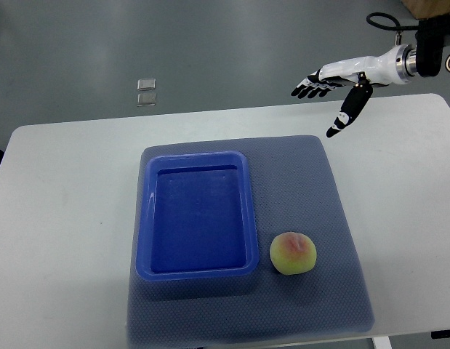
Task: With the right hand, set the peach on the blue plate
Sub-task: 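Move the right hand over the peach beside the blue tray, then lower the right hand and close its fingers around the peach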
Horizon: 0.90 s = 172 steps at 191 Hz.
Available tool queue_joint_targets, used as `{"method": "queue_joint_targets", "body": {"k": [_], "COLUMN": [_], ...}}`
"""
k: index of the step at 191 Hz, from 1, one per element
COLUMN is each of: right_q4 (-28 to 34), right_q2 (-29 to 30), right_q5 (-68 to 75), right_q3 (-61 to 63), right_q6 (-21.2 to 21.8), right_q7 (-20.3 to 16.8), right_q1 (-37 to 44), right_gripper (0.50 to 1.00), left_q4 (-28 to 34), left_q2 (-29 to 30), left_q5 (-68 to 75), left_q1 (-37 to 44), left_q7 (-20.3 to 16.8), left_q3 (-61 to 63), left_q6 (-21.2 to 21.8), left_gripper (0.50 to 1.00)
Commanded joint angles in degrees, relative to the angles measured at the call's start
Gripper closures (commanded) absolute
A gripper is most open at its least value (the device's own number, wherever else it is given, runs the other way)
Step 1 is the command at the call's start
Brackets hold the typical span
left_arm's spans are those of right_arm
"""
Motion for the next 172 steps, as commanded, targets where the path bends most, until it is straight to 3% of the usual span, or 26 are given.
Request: {"method": "queue_joint_targets", "body": {"k": [1, 62, 123, 140, 172], "right_q4": [8.56, 19.02, 20.52, 20.69, 20.69], "right_q2": [-1.46, -1.38, -1.02, -0.76, -0.85], "right_q5": [0.30, 3.11, 3.29, 3.11, 3.02], "right_q3": [-5.28, -7.22, -6.43, -5.46, -3.88], "right_q6": [1.36, 1.36, -0.75, -4.62, -5.23], "right_q7": [-0.85, -0.50, -0.33, -0.33, -0.33], "right_q1": [5.71, 7.47, 1.31, -3.34, -6.95], "right_gripper": [0.570, 0.570, 0.570, 0.570, 0.570], "left_q4": [0.03, 0.03, 0.03, 0.12, 0.12], "left_q2": [0.00, 0.00, 0.00, 0.00, 0.00], "left_q5": [0.05, -0.04, -0.04, -0.04, -0.04], "left_q1": [-0.01, -0.01, -0.01, 0.08, 0.08], "left_q7": [0.00, 0.00, 0.00, 0.18, 0.35], "left_q3": [-0.01, -0.09, -0.09, -0.09, -0.09], "left_q6": [0.00, 0.00, 0.00, 0.00, 0.09], "left_gripper": [0.500, 0.500, 0.500, 0.500, 0.500]}}
